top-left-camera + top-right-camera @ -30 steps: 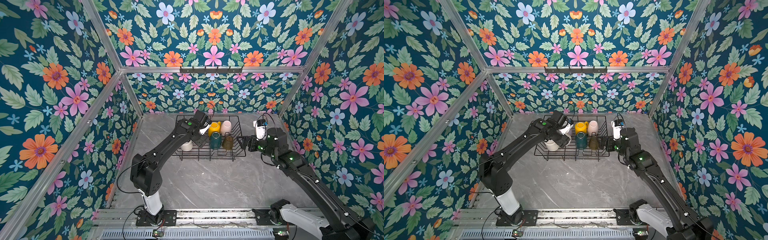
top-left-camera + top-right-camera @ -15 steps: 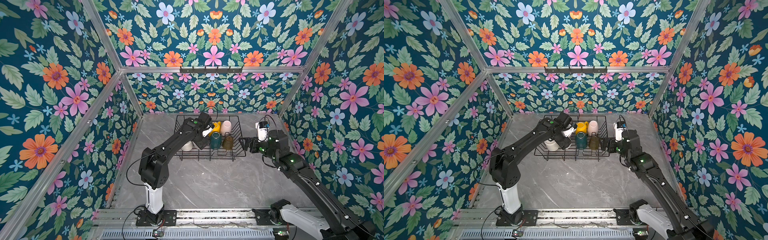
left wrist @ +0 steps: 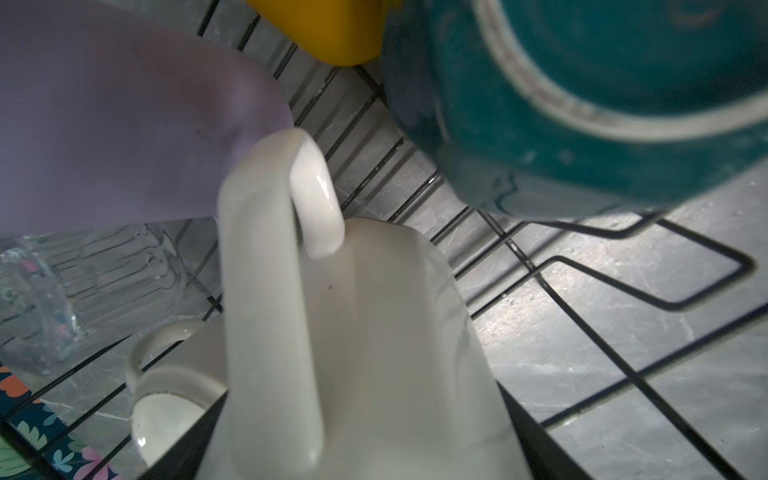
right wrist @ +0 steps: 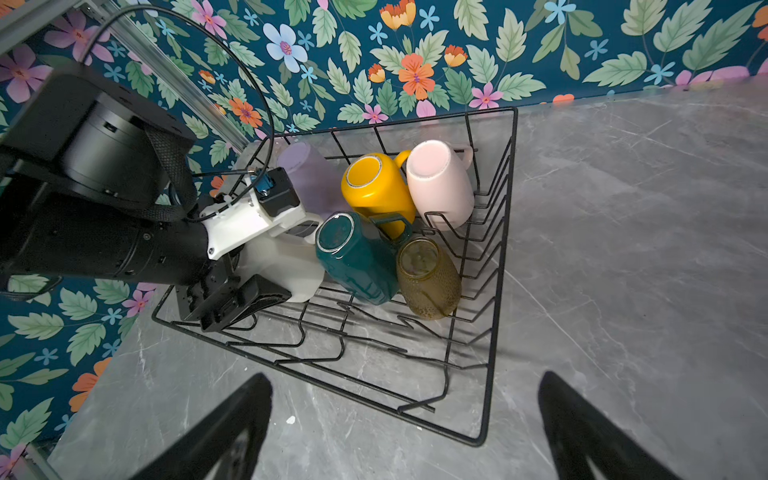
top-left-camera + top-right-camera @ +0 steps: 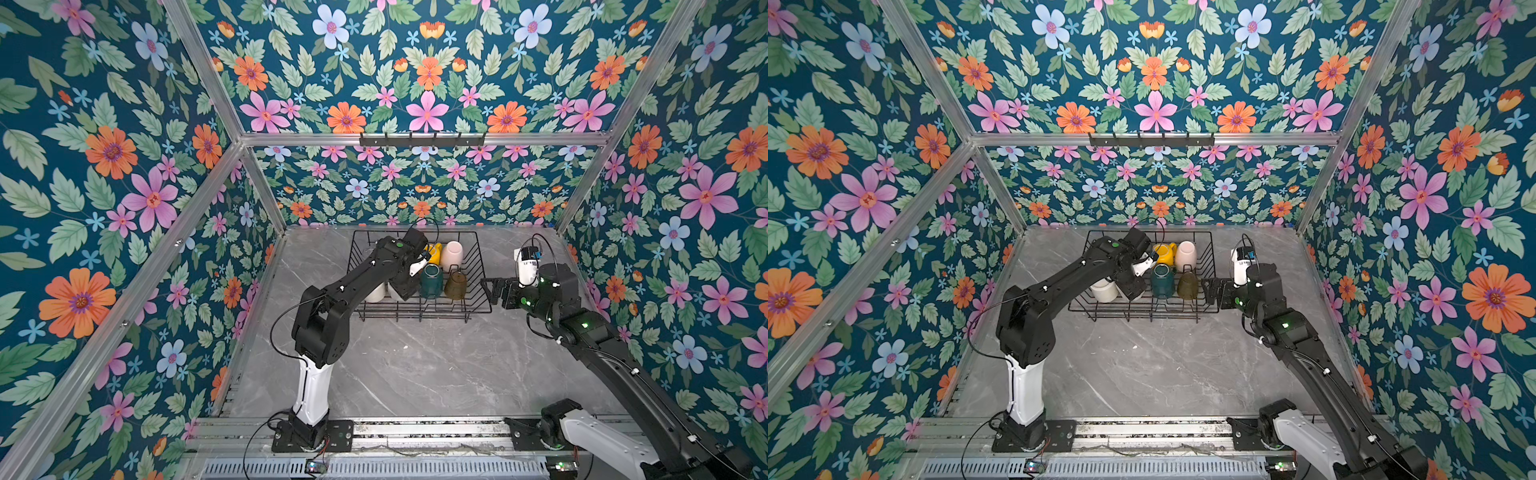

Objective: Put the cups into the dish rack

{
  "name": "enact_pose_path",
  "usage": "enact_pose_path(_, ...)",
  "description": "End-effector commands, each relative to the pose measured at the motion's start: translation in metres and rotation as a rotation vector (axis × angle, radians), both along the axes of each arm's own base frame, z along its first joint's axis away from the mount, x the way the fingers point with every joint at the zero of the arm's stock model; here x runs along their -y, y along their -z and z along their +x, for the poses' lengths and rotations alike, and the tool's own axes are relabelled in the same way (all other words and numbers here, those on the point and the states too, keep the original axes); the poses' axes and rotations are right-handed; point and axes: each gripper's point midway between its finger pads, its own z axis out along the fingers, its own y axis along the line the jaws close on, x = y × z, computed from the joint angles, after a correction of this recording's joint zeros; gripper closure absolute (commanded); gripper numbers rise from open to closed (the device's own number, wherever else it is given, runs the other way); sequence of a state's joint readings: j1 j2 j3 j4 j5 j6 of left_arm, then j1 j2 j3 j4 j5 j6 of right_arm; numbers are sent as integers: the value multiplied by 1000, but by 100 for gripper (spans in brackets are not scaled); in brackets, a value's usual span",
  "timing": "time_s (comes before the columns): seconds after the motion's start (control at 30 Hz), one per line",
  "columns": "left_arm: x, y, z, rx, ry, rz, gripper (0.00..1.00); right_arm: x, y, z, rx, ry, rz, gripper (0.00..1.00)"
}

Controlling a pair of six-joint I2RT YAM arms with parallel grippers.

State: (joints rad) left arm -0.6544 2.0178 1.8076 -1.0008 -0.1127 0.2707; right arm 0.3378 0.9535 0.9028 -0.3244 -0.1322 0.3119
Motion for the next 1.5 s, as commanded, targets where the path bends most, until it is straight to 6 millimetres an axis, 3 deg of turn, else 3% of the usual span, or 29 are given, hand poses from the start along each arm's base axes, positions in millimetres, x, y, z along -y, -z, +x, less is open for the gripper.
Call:
enact_pose_path(0.0, -2, 0, 7, 24, -15, 20, 95, -2, -6, 2, 27, -14, 8, 1)
enact_pose_path(0.47, -4, 20, 16, 1, -57, 15, 75, -1, -4, 2, 22, -10, 10, 1)
enact_pose_path(0.67, -8, 23, 20, 4, -75, 23, 41, -1, -4, 3, 21, -10, 12, 1)
enact_pose_path(1.03, -4, 16, 22, 18, -77, -14, 1, -2, -4, 5, 17, -14, 17, 1)
enact_pose_path(1.27, -2, 9, 22, 28, -83, -41, 1, -2, -4, 6, 17, -14, 18, 1)
enact_pose_path(1.47, 2, -26, 30, 143, -90, -139, 1, -1, -6, 7, 15, -12, 17, 1)
